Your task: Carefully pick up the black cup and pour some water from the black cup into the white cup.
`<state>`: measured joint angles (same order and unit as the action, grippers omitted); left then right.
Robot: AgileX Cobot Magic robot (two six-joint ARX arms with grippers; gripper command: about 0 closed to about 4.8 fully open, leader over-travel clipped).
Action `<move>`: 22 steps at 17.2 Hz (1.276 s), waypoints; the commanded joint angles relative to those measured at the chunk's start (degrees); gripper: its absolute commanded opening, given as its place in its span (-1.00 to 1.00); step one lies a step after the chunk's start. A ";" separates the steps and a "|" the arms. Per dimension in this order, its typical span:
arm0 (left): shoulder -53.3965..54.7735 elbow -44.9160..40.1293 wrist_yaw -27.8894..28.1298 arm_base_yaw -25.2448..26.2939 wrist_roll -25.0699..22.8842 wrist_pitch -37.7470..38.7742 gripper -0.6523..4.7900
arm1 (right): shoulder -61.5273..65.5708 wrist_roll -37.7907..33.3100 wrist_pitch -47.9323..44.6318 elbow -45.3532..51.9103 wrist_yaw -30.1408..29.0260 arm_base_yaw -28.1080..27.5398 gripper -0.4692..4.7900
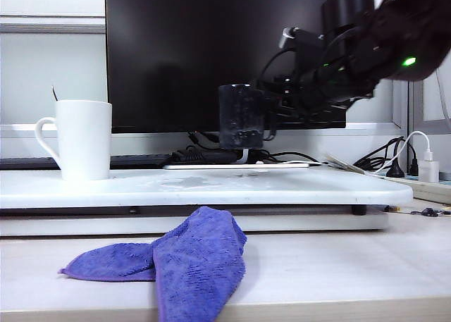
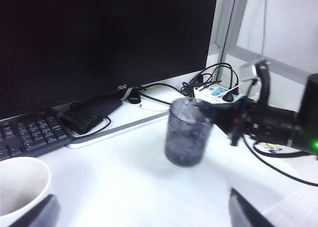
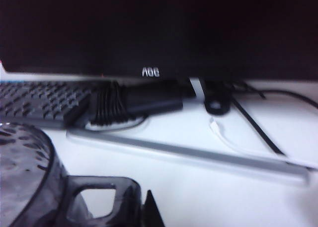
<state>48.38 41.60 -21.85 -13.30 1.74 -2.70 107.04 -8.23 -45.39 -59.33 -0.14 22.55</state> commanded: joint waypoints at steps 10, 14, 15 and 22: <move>-0.11 0.31 -0.04 -0.02 -2.45 1.84 1.00 | 7.34 1.16 -1.07 -1.62 -0.02 -0.02 -0.84; -0.11 0.31 -0.02 -0.02 -3.43 2.43 1.00 | 7.45 1.14 -1.11 -1.64 0.11 -0.07 -0.84; -0.11 0.31 0.00 -0.02 -3.45 2.43 1.00 | 7.45 1.09 -1.14 -1.64 0.07 -0.13 -0.84; -0.11 0.31 -0.02 -0.02 -3.45 2.43 1.00 | 7.10 0.74 -1.16 -1.64 -0.02 -0.13 0.04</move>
<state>48.36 41.63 -21.69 -13.30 -1.52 0.23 114.43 -7.42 -45.74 -60.82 -0.14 22.37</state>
